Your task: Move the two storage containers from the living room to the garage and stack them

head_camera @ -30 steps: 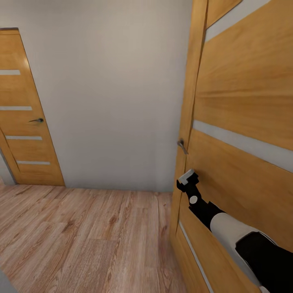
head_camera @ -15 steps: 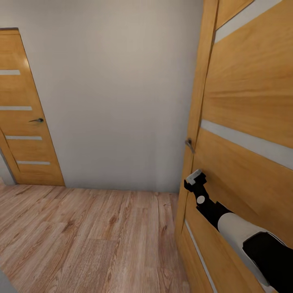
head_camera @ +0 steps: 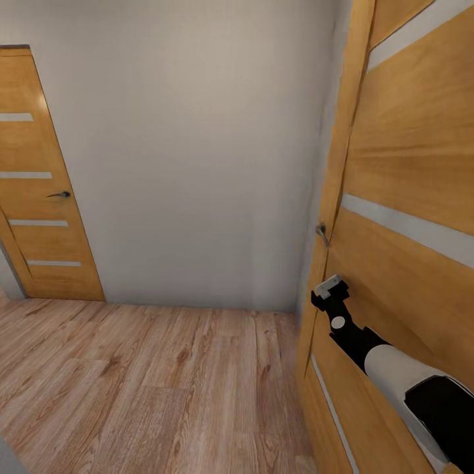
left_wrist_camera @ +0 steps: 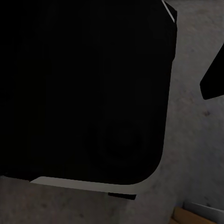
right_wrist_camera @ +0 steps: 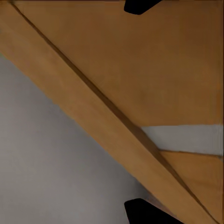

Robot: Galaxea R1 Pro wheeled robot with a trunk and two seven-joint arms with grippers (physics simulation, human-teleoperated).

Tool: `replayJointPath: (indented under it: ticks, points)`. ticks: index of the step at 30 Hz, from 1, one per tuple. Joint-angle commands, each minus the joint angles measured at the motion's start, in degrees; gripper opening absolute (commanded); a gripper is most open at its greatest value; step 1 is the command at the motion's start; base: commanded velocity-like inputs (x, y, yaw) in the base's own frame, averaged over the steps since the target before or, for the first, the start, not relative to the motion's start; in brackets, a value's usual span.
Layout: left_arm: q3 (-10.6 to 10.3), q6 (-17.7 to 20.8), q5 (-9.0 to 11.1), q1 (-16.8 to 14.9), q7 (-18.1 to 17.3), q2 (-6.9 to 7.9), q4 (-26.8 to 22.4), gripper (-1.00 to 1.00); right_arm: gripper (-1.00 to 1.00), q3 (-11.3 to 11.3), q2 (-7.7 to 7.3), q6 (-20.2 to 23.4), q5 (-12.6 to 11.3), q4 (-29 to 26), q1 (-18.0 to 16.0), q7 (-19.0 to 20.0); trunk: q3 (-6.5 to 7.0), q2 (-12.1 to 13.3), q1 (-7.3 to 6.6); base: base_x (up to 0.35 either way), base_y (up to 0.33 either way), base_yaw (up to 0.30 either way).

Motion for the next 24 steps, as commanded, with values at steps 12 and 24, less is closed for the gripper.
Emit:
replayJointPath:
  ticks: [12, 24]
  points:
    - [0.3, -0.1, 0.3, 0.0, 0.0, -0.02, -0.1, 1.0, 1.0, -1.2, -2.21, 0.1, -0.8, 0.2, 0.0, -0.7, -0.05, 0.0, 0.0, 0.0, 0.0, 0.0]
    - [0.3, -0.1, 0.3, 0.0, 0.0, -0.02, -0.1, 1.0, 1.0, -1.3, -3.08, 0.7, -1.0, 0.2, 0.0, -0.7, -0.05, 0.0, 0.0, 0.0, 0.0, 0.0]
